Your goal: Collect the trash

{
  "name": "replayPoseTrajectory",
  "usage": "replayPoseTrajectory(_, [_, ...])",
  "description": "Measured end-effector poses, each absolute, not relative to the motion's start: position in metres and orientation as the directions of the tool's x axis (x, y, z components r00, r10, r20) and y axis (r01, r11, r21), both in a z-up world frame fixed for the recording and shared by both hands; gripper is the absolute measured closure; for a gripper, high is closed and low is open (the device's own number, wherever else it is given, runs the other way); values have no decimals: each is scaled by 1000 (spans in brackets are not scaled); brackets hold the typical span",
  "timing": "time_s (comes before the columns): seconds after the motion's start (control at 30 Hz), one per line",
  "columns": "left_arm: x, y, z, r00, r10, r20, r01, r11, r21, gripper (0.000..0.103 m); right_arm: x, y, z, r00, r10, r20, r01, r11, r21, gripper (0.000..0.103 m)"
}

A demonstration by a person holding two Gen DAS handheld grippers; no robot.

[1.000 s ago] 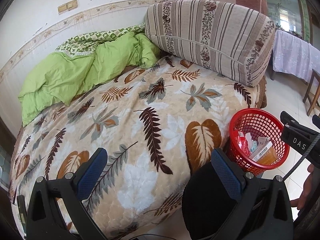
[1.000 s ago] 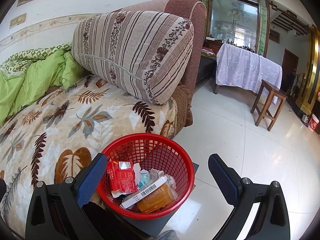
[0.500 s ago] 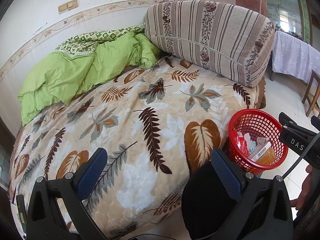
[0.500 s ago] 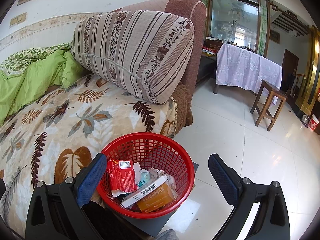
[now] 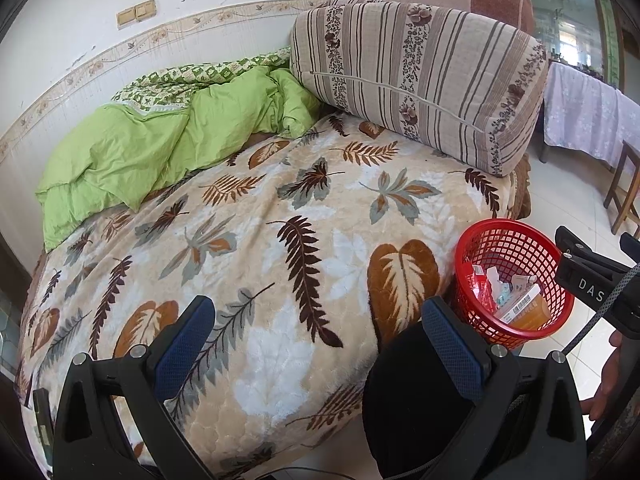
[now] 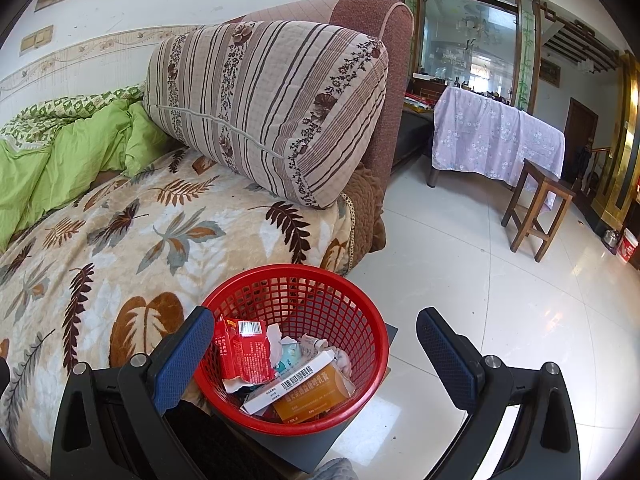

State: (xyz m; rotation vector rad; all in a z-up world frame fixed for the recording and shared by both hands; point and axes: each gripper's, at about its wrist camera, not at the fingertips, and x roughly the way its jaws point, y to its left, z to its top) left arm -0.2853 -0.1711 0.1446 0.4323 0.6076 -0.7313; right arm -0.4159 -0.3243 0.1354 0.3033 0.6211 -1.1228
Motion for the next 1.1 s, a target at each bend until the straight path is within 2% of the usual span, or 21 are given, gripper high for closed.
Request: replayPoseTrajectory(1.1, [-288,-168,146,591,-487,-644,723,673,156,0,-415,-320,139,303,-743,-597,901,428,-75,1])
